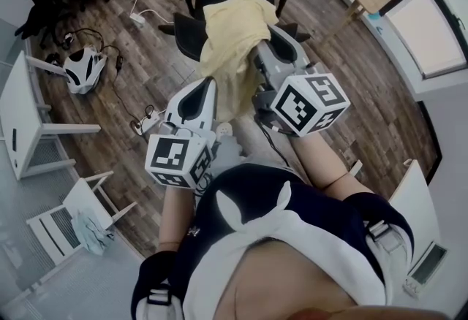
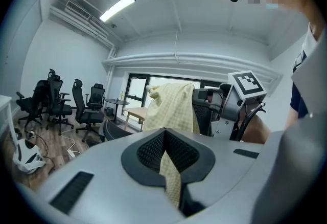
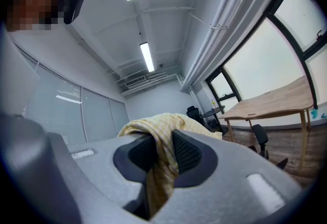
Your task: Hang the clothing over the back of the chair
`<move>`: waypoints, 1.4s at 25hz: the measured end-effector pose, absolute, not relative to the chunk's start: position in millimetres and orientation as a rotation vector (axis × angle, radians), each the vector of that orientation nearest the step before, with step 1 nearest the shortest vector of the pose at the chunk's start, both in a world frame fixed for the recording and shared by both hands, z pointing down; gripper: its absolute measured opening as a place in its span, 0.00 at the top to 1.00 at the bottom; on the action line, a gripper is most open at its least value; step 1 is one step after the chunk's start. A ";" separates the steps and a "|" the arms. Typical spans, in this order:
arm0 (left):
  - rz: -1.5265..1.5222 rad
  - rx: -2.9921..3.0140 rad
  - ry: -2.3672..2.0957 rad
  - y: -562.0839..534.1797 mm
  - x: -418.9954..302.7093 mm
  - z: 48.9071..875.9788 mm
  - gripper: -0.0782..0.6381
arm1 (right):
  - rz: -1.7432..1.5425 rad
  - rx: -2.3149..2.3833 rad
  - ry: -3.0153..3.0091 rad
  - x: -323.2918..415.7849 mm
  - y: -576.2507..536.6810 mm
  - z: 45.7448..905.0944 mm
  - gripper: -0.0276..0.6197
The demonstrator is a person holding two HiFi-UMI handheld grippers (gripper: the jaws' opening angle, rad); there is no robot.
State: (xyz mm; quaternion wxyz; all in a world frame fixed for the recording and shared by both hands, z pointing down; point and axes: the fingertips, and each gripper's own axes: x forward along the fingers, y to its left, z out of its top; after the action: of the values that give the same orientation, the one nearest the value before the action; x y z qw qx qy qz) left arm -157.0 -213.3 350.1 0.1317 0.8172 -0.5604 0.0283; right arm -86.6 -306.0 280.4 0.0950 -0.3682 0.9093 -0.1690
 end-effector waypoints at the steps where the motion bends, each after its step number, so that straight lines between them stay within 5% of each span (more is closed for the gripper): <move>1: 0.076 2.376 -1.618 -216.6 -158.1 349.5 0.88 | -0.502 -1.100 2.694 -87.6 -309.3 281.5 0.86; 35: 0.122 2.498 -1.433 -324.3 -142.7 332.7 0.88 | -0.603 -1.365 2.742 -104.8 -414.6 335.6 0.85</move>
State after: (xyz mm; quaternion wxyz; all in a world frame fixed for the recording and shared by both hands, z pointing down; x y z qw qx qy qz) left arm -142.7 -324.3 332.7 0.1290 0.8594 -0.4930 0.0420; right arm -104.8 -414.6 335.6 0.0097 -0.4372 0.8783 -0.1932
